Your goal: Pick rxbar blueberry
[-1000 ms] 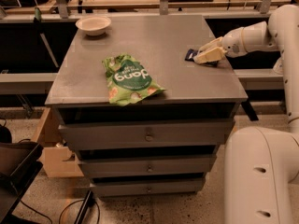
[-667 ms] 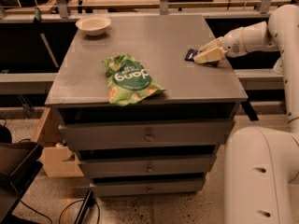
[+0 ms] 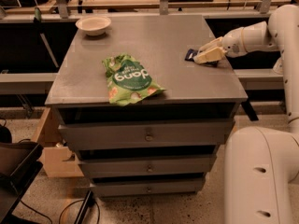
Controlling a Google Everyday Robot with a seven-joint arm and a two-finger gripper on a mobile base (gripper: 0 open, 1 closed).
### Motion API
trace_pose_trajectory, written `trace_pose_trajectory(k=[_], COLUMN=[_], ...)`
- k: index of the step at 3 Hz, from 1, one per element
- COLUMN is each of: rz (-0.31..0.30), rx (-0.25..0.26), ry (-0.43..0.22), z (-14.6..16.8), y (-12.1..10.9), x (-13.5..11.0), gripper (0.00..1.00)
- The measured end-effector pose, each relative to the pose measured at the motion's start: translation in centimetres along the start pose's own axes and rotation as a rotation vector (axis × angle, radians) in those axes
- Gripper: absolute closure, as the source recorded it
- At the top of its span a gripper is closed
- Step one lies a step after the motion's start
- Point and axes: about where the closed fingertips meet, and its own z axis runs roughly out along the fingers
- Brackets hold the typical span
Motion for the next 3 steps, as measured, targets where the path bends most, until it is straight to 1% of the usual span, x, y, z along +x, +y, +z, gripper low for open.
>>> trace_pose_trajectory(k=[2, 3], rz=[0.000, -0.034], rx=[0.004, 0.061], ry=[-0.001, 0.047], z=[0.0, -0.5], y=[-0.1, -0.9], x=[-0.2, -1.3], gripper=[1.00, 1.00])
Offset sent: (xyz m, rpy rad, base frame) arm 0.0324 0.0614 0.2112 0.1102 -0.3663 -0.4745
